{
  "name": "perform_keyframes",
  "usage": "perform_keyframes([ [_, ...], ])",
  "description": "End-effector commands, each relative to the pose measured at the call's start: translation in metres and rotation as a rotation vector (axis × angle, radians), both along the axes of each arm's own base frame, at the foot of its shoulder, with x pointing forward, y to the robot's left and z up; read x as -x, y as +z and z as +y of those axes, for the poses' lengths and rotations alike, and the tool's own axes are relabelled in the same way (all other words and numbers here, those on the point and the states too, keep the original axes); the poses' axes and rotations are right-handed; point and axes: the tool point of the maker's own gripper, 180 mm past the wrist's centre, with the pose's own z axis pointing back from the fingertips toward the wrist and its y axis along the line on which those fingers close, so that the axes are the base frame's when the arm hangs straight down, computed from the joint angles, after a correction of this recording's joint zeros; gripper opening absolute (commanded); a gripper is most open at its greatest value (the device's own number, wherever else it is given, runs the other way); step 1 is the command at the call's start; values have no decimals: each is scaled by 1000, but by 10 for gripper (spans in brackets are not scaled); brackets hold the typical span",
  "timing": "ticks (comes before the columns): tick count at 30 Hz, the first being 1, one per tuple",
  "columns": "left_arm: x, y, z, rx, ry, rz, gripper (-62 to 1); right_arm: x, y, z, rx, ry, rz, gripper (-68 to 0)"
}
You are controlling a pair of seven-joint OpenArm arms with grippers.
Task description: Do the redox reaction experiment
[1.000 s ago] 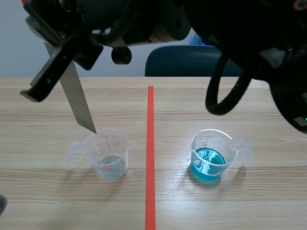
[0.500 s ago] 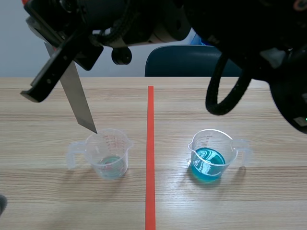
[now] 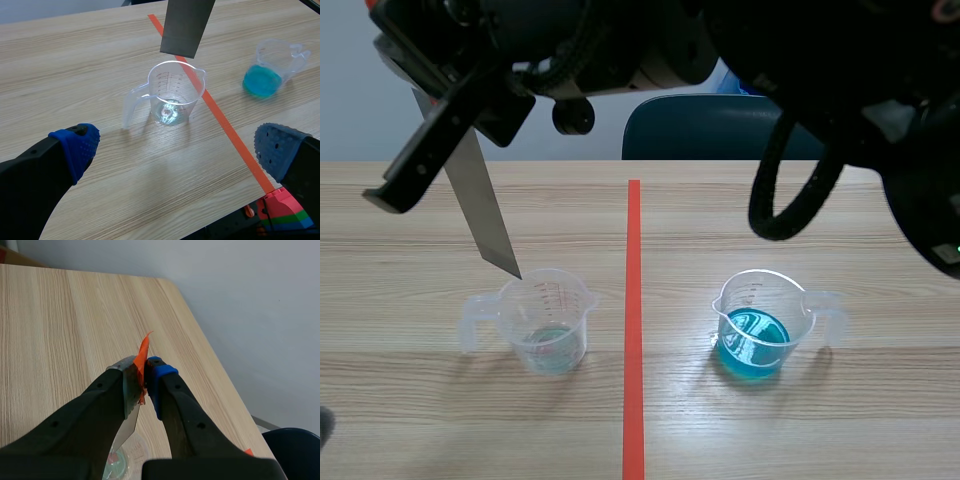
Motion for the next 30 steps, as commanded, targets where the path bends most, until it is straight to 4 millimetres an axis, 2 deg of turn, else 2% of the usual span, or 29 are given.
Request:
perform_keyframes([
  [1, -2, 7, -4, 20, -8, -25, 14, -2, 12, 0, -31, 0, -24, -669],
  [30, -2, 7, -4, 20, -8, -25, 14, -1, 13, 0, -40, 4, -28, -669],
])
